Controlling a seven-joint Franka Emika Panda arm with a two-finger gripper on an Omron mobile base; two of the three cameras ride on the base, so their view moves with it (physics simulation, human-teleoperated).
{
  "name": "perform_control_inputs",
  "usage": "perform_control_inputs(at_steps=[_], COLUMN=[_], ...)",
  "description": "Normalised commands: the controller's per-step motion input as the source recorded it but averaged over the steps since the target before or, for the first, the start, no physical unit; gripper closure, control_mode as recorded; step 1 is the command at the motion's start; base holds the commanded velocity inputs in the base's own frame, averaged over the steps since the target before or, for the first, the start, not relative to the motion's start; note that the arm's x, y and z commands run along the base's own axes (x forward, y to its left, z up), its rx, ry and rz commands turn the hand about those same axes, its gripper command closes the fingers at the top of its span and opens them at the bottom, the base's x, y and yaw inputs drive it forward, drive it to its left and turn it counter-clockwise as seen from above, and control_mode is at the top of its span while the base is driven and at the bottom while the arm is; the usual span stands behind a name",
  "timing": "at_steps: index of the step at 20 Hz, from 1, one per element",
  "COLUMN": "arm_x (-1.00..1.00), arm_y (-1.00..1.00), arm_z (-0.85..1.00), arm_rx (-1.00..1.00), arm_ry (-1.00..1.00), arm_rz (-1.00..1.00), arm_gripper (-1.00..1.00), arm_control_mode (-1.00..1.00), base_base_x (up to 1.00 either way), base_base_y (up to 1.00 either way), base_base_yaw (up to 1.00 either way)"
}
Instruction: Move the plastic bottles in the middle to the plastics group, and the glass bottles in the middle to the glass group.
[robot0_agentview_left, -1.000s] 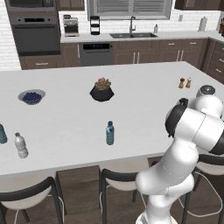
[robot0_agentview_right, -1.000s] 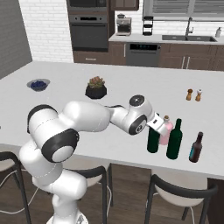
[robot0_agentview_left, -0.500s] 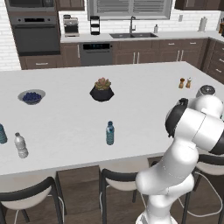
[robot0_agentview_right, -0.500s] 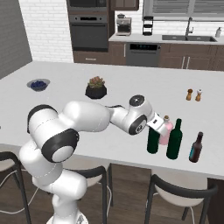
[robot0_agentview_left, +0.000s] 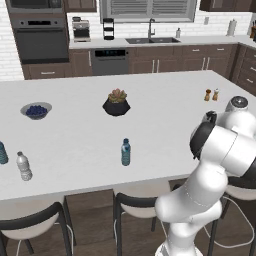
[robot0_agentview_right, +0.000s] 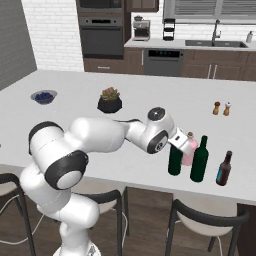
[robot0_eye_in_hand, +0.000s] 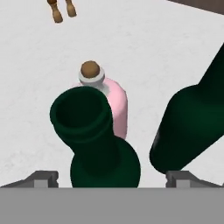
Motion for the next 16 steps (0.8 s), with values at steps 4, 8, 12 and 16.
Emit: perform_control_inputs(at_steps=[4,8,12,16], arm_x=[-0.1,-0.01,-0.04,0.0], arm_y=[0.0,0.06,0.28,0.64], arm_z=[0.96,0.92,0.21,0.01], arm_rx=[0.0,0.0,0.0,0.0], arm_ry=[0.0,0.0,-0.01,-0.04], arm_rz=[0.0,0.0,0.0,0.06], arm_gripper=[-1.0,-1.0,-1.0,-1.0], arm_control_mode=[-1.0,-1.0,-1.0,-1.0], base_base_x=[0.0,0.0,0.0,0.0], base_base_y=[0.0,0.0,0.0,0.0], base_base_yaw=[0.0,0.0,0.0,0.0])
